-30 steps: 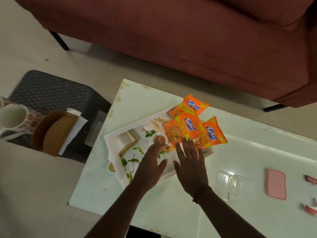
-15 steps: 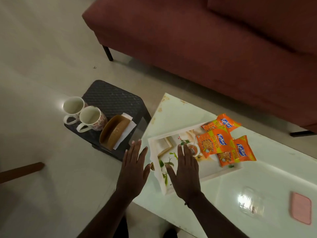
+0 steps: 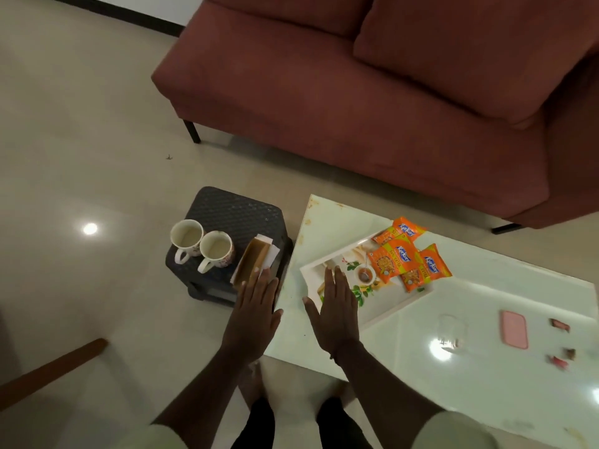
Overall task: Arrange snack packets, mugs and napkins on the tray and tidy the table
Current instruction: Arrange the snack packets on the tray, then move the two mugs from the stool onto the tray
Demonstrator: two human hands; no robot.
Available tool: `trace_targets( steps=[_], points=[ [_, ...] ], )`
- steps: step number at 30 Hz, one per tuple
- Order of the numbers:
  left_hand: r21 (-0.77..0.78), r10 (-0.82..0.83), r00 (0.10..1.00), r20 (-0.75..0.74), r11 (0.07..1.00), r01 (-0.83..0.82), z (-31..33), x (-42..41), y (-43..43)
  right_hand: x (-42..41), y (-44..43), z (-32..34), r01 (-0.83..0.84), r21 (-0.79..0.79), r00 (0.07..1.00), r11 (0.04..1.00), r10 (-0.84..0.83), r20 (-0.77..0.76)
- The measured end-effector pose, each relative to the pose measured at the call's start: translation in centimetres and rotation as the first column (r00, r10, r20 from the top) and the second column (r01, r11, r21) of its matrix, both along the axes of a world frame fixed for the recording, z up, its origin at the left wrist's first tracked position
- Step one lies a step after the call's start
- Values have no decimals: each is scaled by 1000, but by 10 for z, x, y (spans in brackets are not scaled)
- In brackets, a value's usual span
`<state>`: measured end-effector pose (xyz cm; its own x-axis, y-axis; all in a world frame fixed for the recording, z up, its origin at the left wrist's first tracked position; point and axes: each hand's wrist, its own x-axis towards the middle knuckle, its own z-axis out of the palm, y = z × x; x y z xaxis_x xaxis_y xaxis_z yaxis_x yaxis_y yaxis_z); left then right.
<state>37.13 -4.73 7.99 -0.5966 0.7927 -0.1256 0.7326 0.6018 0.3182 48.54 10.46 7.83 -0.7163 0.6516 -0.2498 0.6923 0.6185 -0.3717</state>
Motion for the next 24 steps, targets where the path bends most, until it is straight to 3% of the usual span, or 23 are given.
trace_targets(
  steps=[6, 12, 14, 18, 24],
  points=[
    [-32, 27, 998, 61, 999, -25, 26, -10, -32, -10, -32, 37, 34, -41, 999, 999, -35, -27],
    [7, 237, 945, 227, 970, -245, 32, -29, -57, -33, -71, 39, 86, -268, 984, 960, -124, -128],
    [25, 337, 880, 334, 930, -366, 30, -38, -65, -48, -84, 35, 134, -430, 969, 893, -209, -132],
    [29, 497, 728, 473, 817, -576, 18, -64, -86, -80, -110, 23, 189, -730, 942, 657, -331, -54],
    [3, 553, 591, 587, 729, -685, -12, -125, -112, -139, -144, 5, 277, -891, 895, 361, -434, 102]
  ],
)
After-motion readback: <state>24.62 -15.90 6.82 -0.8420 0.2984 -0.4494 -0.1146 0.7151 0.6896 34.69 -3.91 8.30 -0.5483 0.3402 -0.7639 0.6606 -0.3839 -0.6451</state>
